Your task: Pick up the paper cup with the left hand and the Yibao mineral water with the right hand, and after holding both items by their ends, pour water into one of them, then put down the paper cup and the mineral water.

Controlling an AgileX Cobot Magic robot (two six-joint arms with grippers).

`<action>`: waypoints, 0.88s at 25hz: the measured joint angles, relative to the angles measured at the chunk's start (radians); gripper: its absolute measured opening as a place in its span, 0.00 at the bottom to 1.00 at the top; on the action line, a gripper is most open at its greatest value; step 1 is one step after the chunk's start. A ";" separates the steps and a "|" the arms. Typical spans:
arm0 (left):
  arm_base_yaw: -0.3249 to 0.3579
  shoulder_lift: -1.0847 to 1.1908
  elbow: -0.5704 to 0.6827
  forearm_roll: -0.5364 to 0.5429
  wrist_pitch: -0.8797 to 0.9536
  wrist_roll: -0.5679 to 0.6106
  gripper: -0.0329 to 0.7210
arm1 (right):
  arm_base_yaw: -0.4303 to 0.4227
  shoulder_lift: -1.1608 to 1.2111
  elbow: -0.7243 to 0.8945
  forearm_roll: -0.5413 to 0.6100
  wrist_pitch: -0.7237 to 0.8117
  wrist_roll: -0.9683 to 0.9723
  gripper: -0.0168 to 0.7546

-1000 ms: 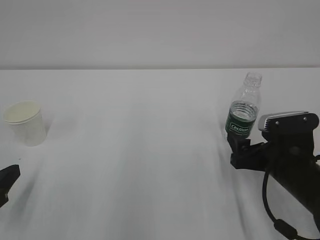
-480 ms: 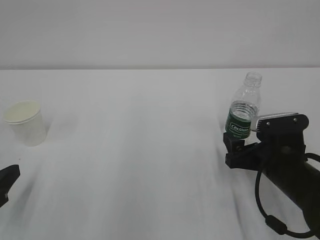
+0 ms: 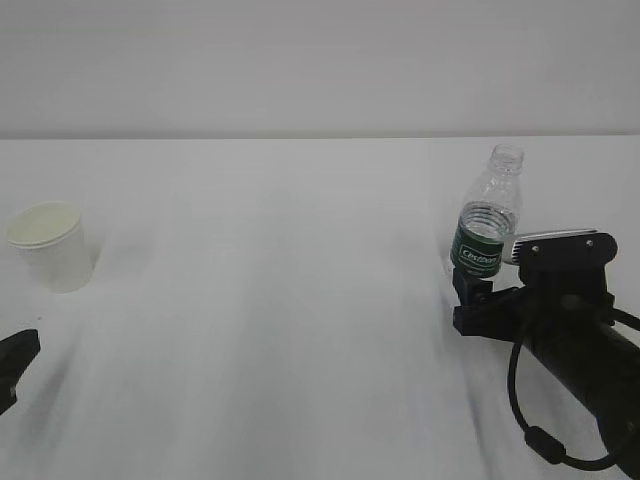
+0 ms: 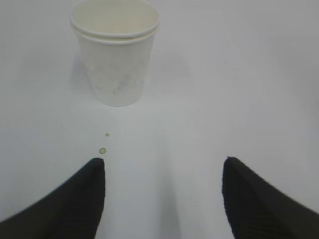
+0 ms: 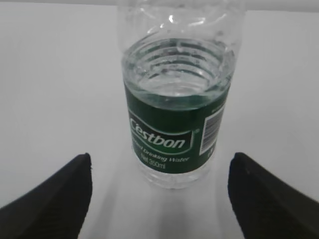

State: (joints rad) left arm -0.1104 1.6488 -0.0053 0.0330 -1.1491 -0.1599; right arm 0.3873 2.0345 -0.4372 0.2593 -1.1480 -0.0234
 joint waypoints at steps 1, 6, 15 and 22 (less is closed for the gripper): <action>0.000 0.000 0.000 0.000 0.000 0.000 0.73 | 0.000 0.002 0.000 0.000 0.000 0.000 0.86; 0.000 0.000 0.000 0.000 0.000 0.000 0.73 | 0.000 0.002 -0.019 0.002 0.000 -0.001 0.85; 0.000 0.000 0.000 0.000 0.000 0.000 0.73 | 0.000 0.028 -0.040 0.002 0.000 -0.001 0.84; 0.000 0.000 0.000 0.002 0.000 0.000 0.73 | 0.000 0.030 -0.061 0.002 0.000 -0.004 0.83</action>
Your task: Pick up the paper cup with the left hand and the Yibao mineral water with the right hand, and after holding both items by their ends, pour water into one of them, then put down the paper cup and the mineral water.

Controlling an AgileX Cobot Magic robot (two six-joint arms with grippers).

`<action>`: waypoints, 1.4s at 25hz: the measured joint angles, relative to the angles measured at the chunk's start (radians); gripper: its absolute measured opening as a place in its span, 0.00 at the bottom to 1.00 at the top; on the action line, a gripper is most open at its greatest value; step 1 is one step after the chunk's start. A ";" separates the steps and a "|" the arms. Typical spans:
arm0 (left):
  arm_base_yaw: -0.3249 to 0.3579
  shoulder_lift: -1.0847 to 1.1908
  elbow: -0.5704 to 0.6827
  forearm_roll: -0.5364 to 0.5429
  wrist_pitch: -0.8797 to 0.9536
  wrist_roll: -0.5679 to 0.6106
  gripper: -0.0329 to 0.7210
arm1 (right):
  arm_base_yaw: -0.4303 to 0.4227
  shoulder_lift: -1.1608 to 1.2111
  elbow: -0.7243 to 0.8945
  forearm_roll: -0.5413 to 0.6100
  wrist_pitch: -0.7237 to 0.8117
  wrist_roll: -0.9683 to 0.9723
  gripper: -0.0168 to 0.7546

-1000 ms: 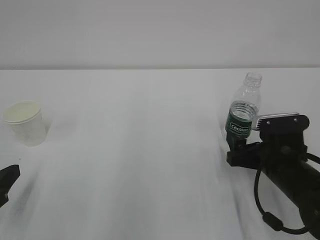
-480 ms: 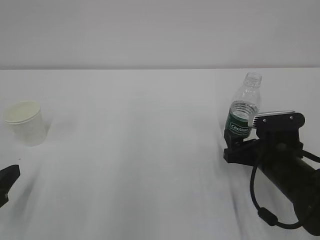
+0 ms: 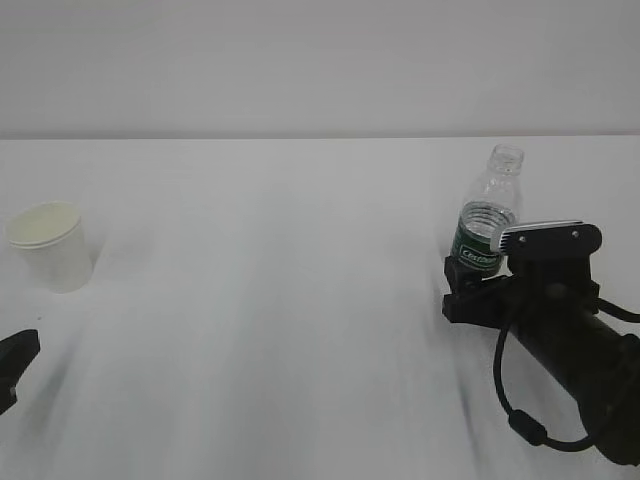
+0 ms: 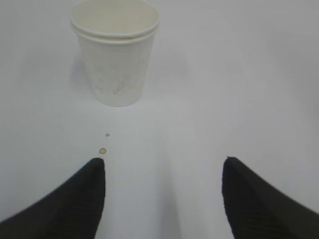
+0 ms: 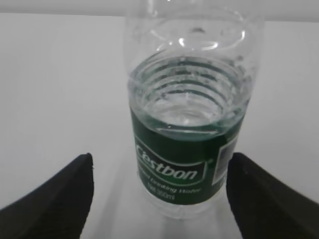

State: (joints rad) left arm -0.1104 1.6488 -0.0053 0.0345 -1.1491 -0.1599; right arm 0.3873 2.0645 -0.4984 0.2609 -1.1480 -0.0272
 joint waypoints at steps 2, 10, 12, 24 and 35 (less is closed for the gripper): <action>0.000 0.000 0.000 0.000 0.000 0.000 0.73 | 0.000 0.000 -0.009 0.000 0.000 -0.002 0.83; 0.000 0.007 -0.043 -0.035 0.000 0.002 0.73 | 0.000 0.000 -0.011 0.000 0.000 -0.014 0.83; 0.000 0.038 -0.066 -0.042 0.000 0.010 0.73 | 0.000 0.000 -0.011 0.000 0.000 -0.015 0.83; 0.000 0.160 -0.168 -0.088 0.000 0.032 0.73 | -0.006 0.000 -0.011 0.000 0.000 -0.021 0.82; 0.000 0.161 -0.177 -0.092 0.000 0.032 0.73 | -0.006 0.000 -0.034 0.008 0.000 -0.038 0.82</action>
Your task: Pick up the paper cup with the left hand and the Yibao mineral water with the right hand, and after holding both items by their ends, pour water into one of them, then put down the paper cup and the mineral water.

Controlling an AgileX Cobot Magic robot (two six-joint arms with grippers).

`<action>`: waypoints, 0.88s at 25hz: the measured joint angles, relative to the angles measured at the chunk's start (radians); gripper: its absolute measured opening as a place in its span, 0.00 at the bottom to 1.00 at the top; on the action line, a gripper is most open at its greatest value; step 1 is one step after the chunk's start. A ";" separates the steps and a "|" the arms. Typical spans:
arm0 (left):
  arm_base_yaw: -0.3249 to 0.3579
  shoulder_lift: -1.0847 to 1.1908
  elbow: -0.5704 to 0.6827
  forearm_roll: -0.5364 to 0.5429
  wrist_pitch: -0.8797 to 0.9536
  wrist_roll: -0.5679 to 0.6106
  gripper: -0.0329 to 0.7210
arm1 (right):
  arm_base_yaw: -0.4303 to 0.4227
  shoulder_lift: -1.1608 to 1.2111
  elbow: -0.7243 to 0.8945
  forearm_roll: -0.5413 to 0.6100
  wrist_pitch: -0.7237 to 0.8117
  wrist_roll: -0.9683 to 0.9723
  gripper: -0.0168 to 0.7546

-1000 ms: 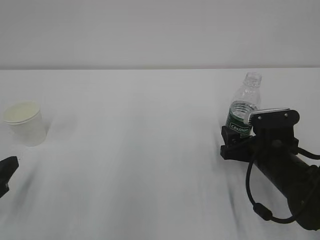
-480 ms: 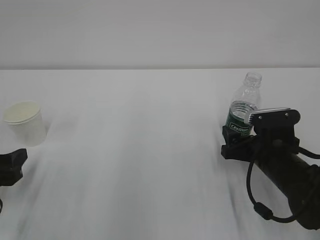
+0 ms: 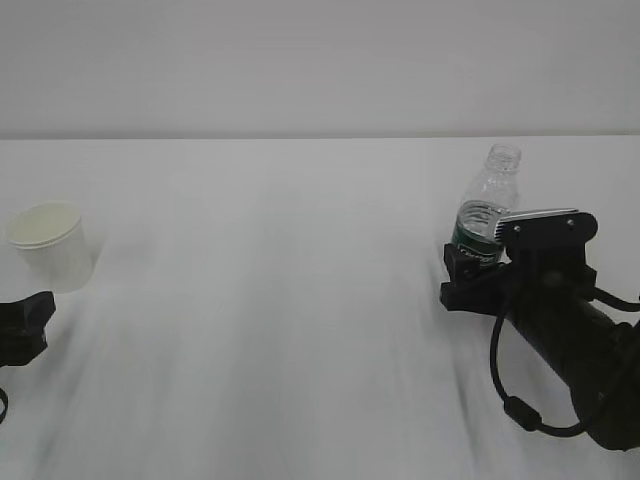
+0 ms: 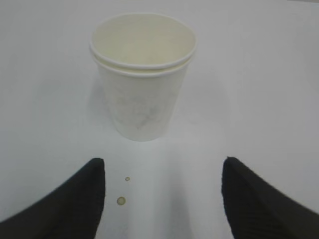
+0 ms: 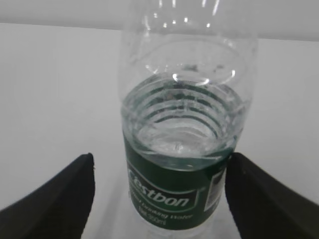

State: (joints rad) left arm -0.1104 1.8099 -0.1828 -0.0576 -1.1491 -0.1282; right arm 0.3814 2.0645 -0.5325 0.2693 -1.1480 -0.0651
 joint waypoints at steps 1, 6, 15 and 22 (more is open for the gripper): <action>0.000 0.000 0.000 0.000 0.000 0.000 0.73 | 0.000 0.000 0.000 0.000 0.000 0.000 0.82; 0.000 0.000 0.000 0.006 0.000 0.000 0.73 | 0.000 0.000 0.000 0.007 0.000 -0.002 0.81; 0.000 0.000 0.000 0.008 0.000 0.000 0.73 | 0.000 0.053 -0.034 0.020 -0.002 -0.004 0.81; 0.000 0.000 0.000 0.010 0.000 0.000 0.73 | 0.000 0.055 -0.069 0.025 -0.002 -0.005 0.80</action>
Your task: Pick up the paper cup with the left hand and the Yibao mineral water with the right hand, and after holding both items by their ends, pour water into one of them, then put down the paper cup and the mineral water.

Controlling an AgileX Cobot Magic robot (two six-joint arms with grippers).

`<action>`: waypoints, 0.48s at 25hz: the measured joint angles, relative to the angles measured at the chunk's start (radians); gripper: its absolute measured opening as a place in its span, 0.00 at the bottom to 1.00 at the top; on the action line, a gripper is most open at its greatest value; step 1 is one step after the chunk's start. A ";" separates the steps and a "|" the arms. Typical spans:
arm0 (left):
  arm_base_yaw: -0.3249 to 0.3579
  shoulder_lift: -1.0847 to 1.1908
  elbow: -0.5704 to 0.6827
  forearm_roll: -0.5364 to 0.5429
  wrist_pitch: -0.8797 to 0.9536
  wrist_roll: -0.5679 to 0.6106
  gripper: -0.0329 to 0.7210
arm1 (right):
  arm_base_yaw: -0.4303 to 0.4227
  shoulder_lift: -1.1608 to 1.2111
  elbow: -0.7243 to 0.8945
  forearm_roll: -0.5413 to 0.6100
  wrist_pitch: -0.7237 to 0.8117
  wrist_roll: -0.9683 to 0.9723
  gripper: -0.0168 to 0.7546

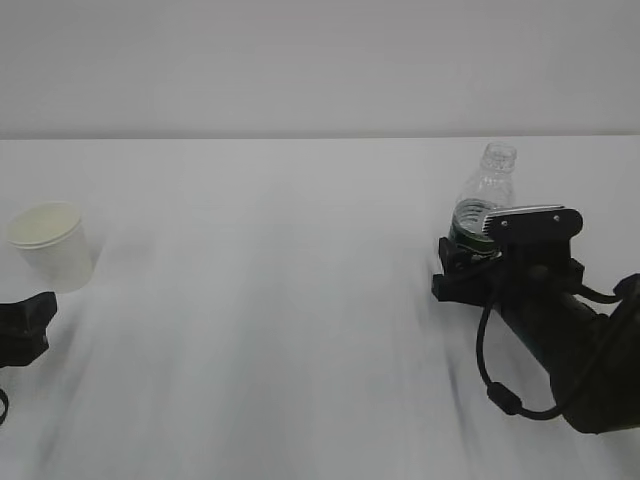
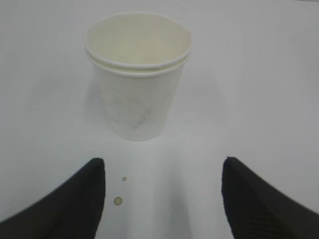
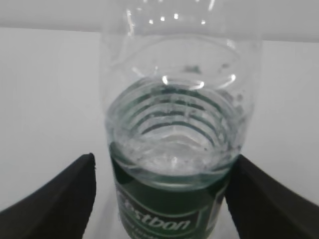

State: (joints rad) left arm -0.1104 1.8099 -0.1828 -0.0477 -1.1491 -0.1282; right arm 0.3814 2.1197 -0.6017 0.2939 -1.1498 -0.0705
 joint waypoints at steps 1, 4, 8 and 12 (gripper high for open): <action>0.000 0.000 0.000 0.000 0.000 0.000 0.73 | 0.000 0.002 -0.005 0.000 0.000 0.000 0.80; 0.000 0.000 0.000 0.001 0.000 0.000 0.73 | 0.000 0.015 -0.019 0.002 0.000 0.000 0.80; 0.000 0.000 0.000 0.001 0.000 0.000 0.73 | 0.000 0.039 -0.034 0.002 0.000 -0.002 0.79; 0.000 0.000 0.000 0.001 0.000 0.000 0.73 | -0.011 0.043 -0.044 0.002 0.000 -0.002 0.79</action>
State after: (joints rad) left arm -0.1104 1.8099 -0.1828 -0.0462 -1.1491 -0.1282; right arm 0.3702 2.1626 -0.6453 0.2961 -1.1498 -0.0726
